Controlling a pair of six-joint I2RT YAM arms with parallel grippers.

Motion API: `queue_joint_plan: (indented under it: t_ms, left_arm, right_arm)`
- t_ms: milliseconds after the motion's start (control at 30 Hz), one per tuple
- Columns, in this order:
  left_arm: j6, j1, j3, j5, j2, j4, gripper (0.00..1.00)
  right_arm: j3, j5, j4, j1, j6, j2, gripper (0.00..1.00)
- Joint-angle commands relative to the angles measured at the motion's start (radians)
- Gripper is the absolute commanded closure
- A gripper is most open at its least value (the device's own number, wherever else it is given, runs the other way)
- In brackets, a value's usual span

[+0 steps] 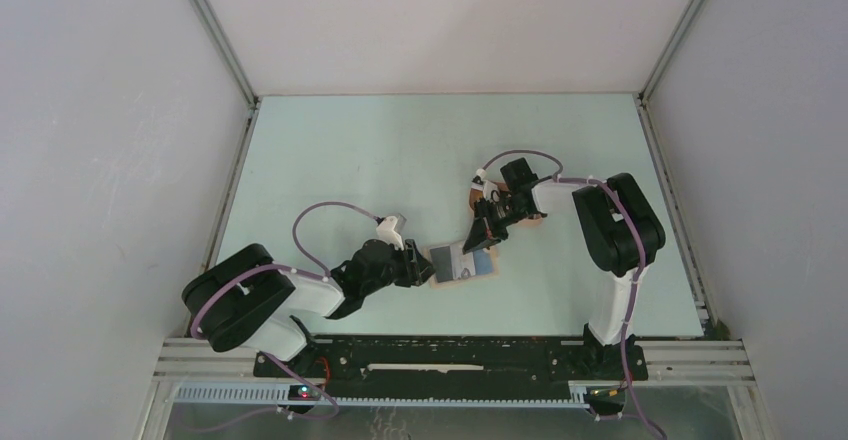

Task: Put the credit cards into the card holder
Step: Insert the credit card into the card holder.

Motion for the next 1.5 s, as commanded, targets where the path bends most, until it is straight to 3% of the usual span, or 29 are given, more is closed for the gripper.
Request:
queue_joint_plan:
  t_ms: [0, 400, 1467]
  left_arm:
    - [-0.003, 0.004, 0.016, 0.0, -0.007, -0.038, 0.54]
    - [-0.003, 0.003, 0.012, -0.002, -0.011, -0.037, 0.54]
    - [-0.003, 0.003, 0.006, -0.002, -0.026, -0.038, 0.55]
  right_arm:
    - [0.024, 0.05, -0.044, 0.007, -0.021, -0.002, 0.94]
    - [0.024, 0.095, -0.071, 0.007, -0.031, -0.017, 0.9]
    - [-0.002, 0.14, -0.084, -0.002, 0.028, -0.034, 0.94]
